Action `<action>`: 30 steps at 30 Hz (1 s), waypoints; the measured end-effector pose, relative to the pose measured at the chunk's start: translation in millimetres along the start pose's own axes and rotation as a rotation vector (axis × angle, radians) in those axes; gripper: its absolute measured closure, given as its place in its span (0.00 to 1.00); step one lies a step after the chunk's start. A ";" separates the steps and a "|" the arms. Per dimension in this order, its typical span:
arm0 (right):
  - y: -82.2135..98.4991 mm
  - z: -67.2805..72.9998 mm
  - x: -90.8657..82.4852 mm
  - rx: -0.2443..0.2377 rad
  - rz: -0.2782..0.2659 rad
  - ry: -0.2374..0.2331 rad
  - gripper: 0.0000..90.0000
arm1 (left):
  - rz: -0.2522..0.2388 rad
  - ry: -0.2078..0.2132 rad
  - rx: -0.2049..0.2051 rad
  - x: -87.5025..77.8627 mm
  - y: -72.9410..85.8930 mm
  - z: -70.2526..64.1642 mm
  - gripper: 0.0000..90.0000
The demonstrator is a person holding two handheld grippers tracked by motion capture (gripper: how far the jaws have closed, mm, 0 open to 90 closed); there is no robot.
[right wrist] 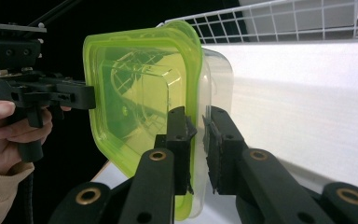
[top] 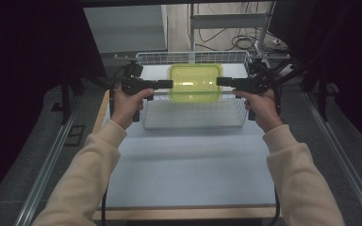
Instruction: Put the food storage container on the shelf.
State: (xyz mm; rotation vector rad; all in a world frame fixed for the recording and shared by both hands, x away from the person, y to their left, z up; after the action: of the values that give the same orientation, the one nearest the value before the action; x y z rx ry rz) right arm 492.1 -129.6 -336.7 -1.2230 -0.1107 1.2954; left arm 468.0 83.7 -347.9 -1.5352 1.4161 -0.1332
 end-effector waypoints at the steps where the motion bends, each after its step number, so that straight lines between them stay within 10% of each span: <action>1: -1.6 -0.9 1.0 0.004 0.001 0.001 0.89 | -0.001 -0.001 -0.004 0.6 -1.4 1.6 0.91; 30: -25.3 -36.4 22.6 0.089 0.016 0.080 0.88 | 0.044 -0.057 -0.070 24.3 -23.5 31.4 0.90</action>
State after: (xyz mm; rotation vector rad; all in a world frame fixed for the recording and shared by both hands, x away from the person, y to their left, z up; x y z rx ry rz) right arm 541.0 -129.5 -346.2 -1.1992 0.0141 1.2502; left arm 512.3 77.9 -359.4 -1.5517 1.4219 -0.0132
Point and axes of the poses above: each handheld gripper's, and its own axes: x roughly forward along the jaws, y roughly out of its underside, z roughly to its left, the point moved 9 cm from there along x, roughly forward along the jaws, and after that the axes turned 12 degrees about z, right-handed, at the moved point
